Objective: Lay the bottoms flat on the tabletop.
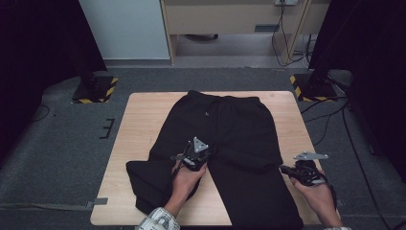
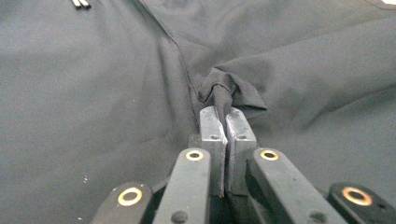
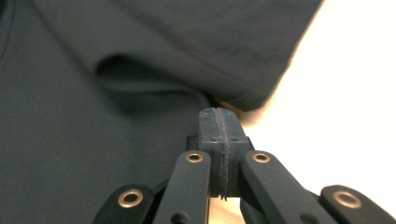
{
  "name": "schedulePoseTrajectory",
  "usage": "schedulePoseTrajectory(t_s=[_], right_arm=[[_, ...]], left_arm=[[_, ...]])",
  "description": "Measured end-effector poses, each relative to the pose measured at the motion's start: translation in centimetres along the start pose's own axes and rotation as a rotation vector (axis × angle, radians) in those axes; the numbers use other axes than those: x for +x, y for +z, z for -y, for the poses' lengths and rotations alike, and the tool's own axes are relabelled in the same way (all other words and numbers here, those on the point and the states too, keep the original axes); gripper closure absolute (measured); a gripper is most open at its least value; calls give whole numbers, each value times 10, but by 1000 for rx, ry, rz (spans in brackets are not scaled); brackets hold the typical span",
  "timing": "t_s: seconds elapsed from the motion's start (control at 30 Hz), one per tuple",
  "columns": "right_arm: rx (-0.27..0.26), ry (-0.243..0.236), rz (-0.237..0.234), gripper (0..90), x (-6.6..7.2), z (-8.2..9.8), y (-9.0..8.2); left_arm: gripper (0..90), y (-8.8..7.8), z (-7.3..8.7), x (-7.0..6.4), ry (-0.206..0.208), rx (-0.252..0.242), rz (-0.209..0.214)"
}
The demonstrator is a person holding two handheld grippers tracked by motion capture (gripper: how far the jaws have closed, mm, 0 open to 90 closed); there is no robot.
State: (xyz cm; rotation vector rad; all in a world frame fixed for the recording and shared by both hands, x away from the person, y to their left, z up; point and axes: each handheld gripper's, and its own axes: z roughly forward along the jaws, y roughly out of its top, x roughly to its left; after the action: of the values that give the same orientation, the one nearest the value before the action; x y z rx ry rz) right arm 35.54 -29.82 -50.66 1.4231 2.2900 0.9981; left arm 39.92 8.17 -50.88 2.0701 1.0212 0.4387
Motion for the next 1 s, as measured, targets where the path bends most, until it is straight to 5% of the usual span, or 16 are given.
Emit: schedulePoseTrajectory(t_s=[0.33, 0.5, 0.63, 0.7, 0.8, 1.0], right_arm=[[52, -30, 100, 845, -8, 1, 14], [33, -31, 109, 672, -8, -12, 28], [-59, 50, 4, 558, -9, -25, 40], [-84, 52, -40, 503, -5, -30, 44], [-70, 11, -71, 444, 5, -36, 49], [-2, -93, -7, 419, 18, -35, 56]], left_arm=[[861, 2, 3, -2, 30, 17, 25], [860, 5, 4, -5, 47, 30, 35], [858, 8, 6, -7, 69, 40, 51], [857, 9, 6, -8, 74, 42, 54], [855, 10, 6, -8, 81, 48, 58], [851, 11, 7, -10, 86, 51, 56]])
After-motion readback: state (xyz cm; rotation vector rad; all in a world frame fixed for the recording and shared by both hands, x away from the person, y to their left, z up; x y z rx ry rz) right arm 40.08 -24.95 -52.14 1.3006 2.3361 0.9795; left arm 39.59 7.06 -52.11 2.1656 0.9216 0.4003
